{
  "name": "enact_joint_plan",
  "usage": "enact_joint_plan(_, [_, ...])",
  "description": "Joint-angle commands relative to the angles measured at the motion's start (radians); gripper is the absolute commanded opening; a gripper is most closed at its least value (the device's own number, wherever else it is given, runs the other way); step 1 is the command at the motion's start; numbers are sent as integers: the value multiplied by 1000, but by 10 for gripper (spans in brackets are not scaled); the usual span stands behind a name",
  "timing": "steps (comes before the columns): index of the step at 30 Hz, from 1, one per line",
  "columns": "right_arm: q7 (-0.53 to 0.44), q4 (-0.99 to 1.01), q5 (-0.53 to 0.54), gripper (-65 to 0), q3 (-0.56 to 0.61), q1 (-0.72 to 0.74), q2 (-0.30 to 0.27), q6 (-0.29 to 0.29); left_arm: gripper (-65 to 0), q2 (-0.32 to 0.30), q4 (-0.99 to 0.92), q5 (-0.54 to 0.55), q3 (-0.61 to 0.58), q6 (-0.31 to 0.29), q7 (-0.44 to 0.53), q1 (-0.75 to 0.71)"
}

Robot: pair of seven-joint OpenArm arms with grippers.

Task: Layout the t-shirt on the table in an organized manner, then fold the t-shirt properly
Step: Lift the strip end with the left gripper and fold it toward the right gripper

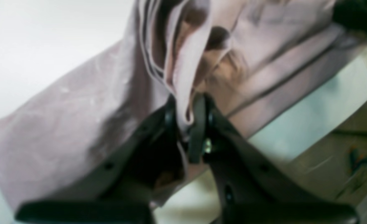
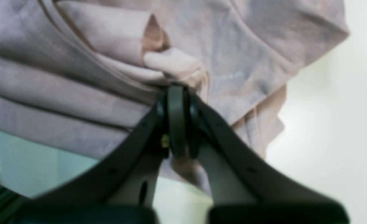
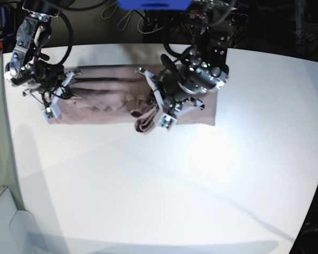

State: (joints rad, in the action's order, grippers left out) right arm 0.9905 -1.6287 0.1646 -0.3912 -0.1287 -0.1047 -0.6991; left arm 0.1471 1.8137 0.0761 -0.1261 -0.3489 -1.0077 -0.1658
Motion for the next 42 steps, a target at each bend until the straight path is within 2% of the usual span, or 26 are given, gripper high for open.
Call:
enact_joint_plan(1, [34, 0, -24, -650, 1, -4, -8, 1, -650, 10, 18, 29, -2, 34, 42, 13])
enact_joint_plan(3, [34, 0, -24, -650, 1, -4, -8, 1, -650, 10, 5, 58, -4, 144, 80, 7])
enact_joint_plan(5, [35, -2, -24, -650, 1, -4, -7, 1, -650, 10, -18, 87, -7, 216, 117, 8])
enact_joint_plan(9, [35, -3, -24, -650, 1, -4, -7, 1, -650, 10, -85, 156, -8, 294, 142, 16])
enact_joint_plan(13, [35, -3, -24, -650, 1, -4, -8, 1, -650, 10, -88, 170, -13, 305, 129, 18])
enact_joint_plan(20, [35, -3, -24, -650, 1, -2, -8, 1, -650, 4, -88, 169, -117, 305, 128, 41])
enact_joint_plan(29, [34, -3, -24, -650, 1, -2, -8, 1, -649, 3, -88, 169, -117, 307, 128, 41])
enact_joint_plan(31, [32, -3, -24, -650, 1, -2, -8, 1, -640, 3, -88, 169, -117, 305, 103, 44])
enact_joint_plan(34, [32, -3, -24, -650, 1, -1, -8, 1, -580, 3, -85, 170, -117, 304, 53, 45])
enact_joint_plan(40, [32, -3, -24, -650, 1, -1, -8, 1, -336, -1, -78, 170, -116, 305, 42, 45])
enact_joint_plan(42, [32, -3, -24, -650, 1, -1, -8, 1, -289, -14, -78, 179, -116, 297, 43, 45])
